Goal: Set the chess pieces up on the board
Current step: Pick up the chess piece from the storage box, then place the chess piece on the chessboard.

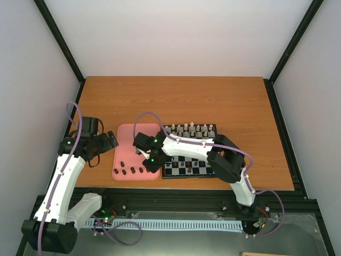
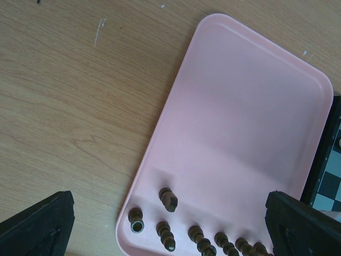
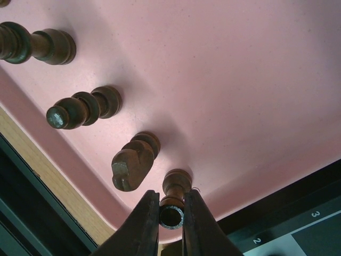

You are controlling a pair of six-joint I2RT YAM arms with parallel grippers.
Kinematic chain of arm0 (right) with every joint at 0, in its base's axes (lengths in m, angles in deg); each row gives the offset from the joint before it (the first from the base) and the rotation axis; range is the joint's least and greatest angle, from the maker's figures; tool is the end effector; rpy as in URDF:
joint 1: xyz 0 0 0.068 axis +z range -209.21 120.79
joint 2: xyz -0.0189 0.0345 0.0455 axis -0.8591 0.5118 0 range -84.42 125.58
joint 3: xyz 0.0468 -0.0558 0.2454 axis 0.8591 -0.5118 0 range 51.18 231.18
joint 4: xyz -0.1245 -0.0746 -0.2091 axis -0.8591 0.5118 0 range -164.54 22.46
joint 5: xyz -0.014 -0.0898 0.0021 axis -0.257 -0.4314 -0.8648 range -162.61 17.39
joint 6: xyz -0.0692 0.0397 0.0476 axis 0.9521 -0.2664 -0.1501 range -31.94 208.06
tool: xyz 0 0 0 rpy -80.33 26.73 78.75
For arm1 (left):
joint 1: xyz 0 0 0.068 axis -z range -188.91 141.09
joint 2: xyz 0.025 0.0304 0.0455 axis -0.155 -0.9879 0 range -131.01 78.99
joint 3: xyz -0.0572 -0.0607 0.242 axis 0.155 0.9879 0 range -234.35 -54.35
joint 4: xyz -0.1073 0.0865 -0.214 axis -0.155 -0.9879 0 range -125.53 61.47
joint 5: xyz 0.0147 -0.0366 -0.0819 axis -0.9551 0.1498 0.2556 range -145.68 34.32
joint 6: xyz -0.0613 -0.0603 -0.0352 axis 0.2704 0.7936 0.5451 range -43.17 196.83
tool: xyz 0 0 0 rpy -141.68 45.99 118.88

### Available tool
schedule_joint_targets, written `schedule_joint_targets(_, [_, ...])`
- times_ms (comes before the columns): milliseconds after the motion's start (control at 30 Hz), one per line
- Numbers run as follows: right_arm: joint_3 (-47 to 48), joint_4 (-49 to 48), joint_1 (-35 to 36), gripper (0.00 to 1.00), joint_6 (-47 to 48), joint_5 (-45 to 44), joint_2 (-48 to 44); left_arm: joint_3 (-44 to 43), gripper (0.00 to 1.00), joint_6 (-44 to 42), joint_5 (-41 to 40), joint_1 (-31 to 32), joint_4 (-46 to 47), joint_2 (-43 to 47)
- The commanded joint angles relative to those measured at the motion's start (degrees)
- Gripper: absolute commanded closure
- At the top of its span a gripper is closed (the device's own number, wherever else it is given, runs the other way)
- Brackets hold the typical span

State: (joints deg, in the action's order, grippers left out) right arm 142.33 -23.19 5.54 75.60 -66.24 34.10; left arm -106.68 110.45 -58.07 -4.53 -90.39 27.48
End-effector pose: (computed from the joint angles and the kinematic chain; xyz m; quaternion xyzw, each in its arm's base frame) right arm 0.1653 0.3721 0.1201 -0.4427 0.8896 0.1044 0.0421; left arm 0.1792 -0.0103 0.2320 -0.2493 0.9354 -0.0623 0.2429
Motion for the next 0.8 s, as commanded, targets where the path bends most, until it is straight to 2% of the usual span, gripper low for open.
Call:
schedule_joint_targets(0, [-1.2,-0.4,0.6,0.93,-0.8,-1.9,-1.3,-1.4,0.0,-0.6,-0.5,-0.3,-1.2,0.9])
schedule_joint_targets(333, [2.3,5.6,0.6,0.93,-2.0,-3.7,-9.2,-1.6,0.0,-0.6,-0.2,-0.4,-0.9,1.1])
schedule_joint_targets(467, [-0.4,8.1,0.6,0.93,-2.9,-3.6,-11.9,-1.1,0.0,-0.7,-0.2,-0.4,-0.8,1.2])
schedule_joint_targets(767, [-10.9,6.0,0.6,0.93,-4.5,-2.6,-17.1,0.2,0.0,-0.1,0.3,-0.4,-0.4,1.9])
